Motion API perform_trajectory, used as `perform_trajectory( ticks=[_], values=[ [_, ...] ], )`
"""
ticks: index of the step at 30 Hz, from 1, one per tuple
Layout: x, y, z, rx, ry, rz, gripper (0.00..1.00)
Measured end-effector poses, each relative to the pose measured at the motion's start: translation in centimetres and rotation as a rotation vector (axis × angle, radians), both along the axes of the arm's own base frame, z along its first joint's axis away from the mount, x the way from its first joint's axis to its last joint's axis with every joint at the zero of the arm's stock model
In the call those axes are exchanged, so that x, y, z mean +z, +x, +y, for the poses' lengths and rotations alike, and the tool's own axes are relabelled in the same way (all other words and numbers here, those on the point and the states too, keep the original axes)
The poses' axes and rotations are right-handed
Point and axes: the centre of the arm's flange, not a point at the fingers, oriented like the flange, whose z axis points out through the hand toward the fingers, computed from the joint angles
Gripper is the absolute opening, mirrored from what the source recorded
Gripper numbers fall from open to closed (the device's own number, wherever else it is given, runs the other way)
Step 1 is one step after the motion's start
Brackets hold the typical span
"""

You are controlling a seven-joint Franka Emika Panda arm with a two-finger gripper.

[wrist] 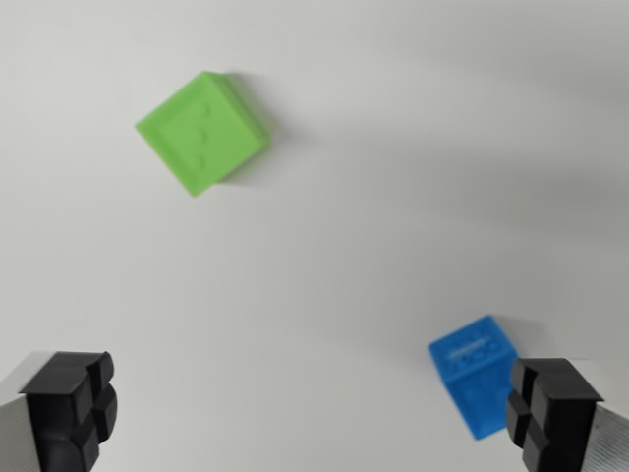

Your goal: Stack cube

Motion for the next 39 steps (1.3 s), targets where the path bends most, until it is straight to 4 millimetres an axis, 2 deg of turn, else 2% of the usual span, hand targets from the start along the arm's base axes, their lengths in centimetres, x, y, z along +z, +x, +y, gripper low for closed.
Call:
perform_trajectory(
  ticks=[39],
  values=[
    [-7.7,-7.9,-10.2,0.392,-0.005,0.006,1.0]
  ],
)
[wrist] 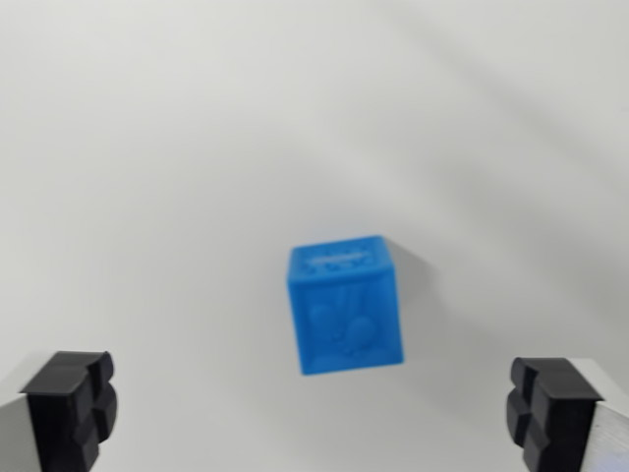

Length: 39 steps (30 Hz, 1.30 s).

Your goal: Stack cube

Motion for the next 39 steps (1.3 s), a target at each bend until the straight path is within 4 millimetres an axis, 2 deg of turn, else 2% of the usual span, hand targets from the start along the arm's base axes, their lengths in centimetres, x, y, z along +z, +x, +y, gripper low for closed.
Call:
perform_trajectory(
  ticks=[14,25,39],
  values=[
    [-3.4,-3.1,-4.1,0.145,-0.002,0.002,1.0],
    [-8.4,-3.1,-3.9,0.152,-0.001,0.006,1.0],
    [-13.2,-3.1,-3.9,0.153,-0.001,0.005,1.0]
  ],
)
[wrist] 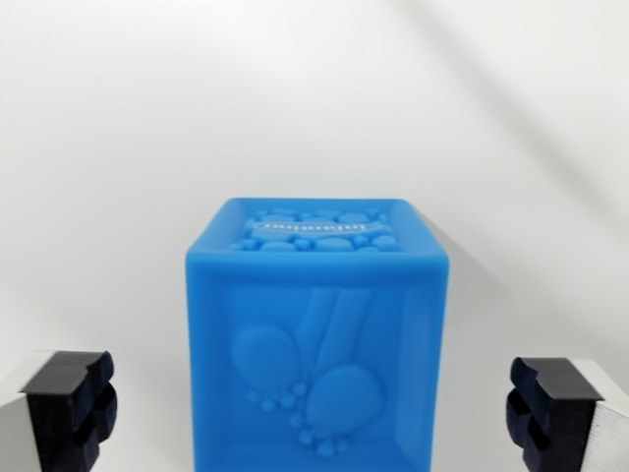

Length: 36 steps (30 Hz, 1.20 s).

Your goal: Stack cube

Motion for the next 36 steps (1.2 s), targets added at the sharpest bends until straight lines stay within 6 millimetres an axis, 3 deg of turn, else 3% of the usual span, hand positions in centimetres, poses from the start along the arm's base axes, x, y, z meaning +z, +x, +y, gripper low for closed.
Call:
perform_trajectory(
  ticks=[11,19,20,36],
  values=[
    [-2.7,0.0,0.0,0.001,0.001,0.0,1.0],
    [-3.4,0.0,0.0,0.0,0.0,-0.001,1.0],
    [-3.4,0.0,0.0,0.0,0.0,-0.001,0.0],
    [-3.4,0.0,0.0,0.001,0.0,-0.002,0.0]
  ],
)
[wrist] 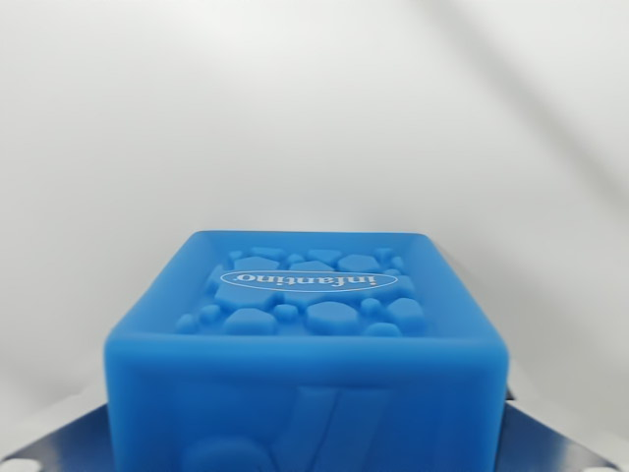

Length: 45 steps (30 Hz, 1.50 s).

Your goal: Stack cube

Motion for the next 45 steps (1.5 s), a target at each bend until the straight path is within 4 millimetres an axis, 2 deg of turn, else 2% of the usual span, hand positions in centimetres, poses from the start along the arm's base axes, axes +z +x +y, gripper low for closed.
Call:
perform_trajectory(
  ticks=[25,45],
  values=[
    [0.1,0.0,0.0,0.0,0.0,0.0,0.0],
    [2.8,0.1,0.0,-0.001,0.0,-0.005,0.0]
  ],
)
